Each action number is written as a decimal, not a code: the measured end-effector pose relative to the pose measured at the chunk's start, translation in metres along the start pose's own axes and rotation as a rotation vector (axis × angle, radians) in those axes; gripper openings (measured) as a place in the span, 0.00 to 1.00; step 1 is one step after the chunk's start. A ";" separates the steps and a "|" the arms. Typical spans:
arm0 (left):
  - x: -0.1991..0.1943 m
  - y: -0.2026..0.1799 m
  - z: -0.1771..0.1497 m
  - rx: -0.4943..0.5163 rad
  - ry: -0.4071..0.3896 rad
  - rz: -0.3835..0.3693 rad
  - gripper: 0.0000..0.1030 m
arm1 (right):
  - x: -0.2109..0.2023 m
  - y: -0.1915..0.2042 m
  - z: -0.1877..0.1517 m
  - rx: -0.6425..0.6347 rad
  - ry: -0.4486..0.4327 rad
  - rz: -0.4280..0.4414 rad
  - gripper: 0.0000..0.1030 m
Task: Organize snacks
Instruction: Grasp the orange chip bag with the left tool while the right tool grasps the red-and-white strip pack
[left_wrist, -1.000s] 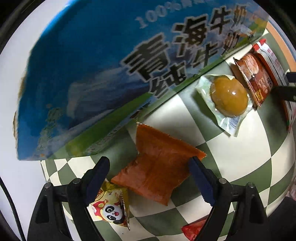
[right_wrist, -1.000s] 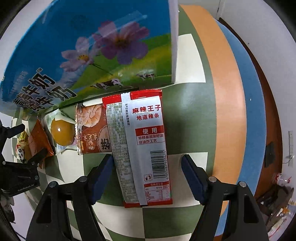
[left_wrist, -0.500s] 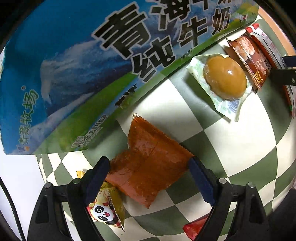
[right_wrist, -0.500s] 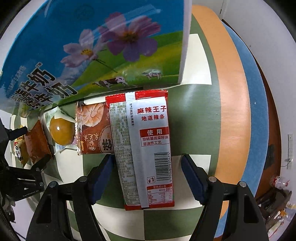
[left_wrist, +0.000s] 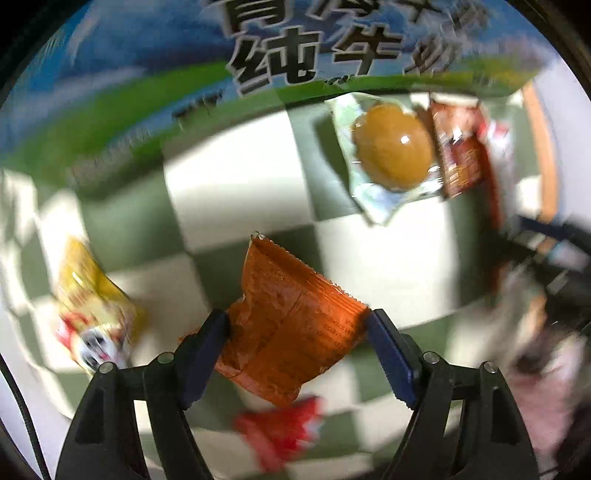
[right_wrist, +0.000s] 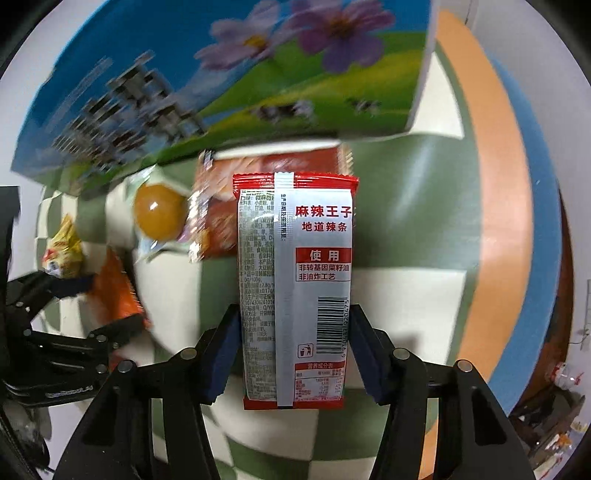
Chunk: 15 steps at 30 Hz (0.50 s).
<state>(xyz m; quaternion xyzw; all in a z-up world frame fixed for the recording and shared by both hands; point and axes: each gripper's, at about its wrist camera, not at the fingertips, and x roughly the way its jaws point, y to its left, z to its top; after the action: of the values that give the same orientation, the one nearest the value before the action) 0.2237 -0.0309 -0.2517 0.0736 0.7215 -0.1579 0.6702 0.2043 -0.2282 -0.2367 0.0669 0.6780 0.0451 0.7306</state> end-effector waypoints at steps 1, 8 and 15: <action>-0.003 0.009 0.000 -0.056 0.015 -0.065 0.74 | 0.001 0.002 -0.003 0.004 0.003 0.011 0.58; -0.031 0.032 -0.009 -0.016 -0.025 -0.047 0.74 | 0.003 0.003 -0.006 0.049 0.011 0.064 0.62; 0.012 -0.038 -0.036 0.447 0.018 0.260 0.75 | 0.008 0.008 -0.004 -0.034 -0.003 -0.011 0.62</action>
<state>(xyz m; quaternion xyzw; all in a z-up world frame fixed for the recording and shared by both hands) 0.1763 -0.0565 -0.2568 0.3133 0.6591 -0.2251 0.6456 0.2009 -0.2187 -0.2439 0.0511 0.6764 0.0525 0.7329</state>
